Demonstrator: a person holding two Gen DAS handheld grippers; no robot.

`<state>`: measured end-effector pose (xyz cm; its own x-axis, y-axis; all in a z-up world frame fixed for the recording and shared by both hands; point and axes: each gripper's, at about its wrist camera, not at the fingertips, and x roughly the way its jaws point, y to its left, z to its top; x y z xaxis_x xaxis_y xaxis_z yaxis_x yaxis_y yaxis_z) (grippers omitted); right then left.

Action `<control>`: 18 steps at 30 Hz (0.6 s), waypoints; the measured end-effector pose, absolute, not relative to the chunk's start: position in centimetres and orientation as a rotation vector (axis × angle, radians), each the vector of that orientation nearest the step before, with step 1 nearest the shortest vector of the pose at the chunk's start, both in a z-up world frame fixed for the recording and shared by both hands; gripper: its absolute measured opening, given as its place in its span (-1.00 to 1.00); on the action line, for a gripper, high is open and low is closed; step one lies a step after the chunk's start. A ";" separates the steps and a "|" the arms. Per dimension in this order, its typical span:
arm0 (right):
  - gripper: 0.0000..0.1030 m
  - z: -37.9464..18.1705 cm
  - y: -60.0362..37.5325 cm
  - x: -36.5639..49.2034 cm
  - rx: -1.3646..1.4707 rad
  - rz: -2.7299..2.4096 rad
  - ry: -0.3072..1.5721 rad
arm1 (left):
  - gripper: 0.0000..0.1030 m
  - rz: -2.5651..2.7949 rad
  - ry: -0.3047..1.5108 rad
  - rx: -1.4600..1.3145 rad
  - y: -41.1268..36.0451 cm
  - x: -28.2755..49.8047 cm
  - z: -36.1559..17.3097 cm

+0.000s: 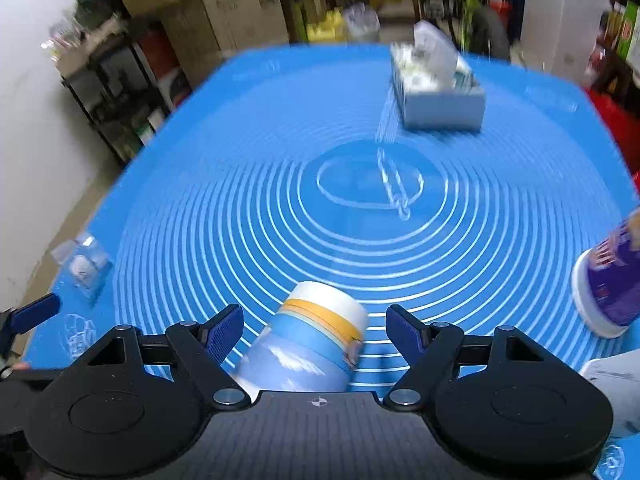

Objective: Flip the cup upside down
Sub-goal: 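Grasp the cup with the right tool while the left tool releases it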

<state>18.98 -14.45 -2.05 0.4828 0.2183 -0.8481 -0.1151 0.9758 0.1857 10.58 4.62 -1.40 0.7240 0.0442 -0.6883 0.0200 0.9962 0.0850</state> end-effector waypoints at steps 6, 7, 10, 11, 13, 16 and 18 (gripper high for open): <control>0.23 -3.9 -15.4 20.4 0.196 0.202 1.145 | 0.94 0.010 0.752 0.092 5.2 10.5 -1.7; 0.22 -3.9 -15.5 20.3 0.201 0.208 1.145 | 0.94 0.008 0.750 0.096 5.1 10.4 -1.7; 0.21 -3.9 -15.5 19.6 0.164 0.203 1.118 | 0.94 0.001 0.742 0.098 5.0 10.3 -1.8; 0.21 -3.8 -15.6 19.3 0.151 0.204 1.093 | 0.94 -0.002 0.740 0.096 4.9 10.3 -1.8; 0.21 -3.4 -15.7 18.7 0.128 0.201 1.034 | 0.94 -0.010 0.730 0.092 4.7 10.2 -1.6; 0.21 -2.4 -15.3 17.8 0.069 0.169 0.894 | 0.94 -0.009 0.716 0.094 4.5 10.1 -1.5; 0.21 -1.7 -15.0 16.7 0.028 0.144 0.749 | 0.94 -0.004 0.710 0.093 4.4 10.2 -1.4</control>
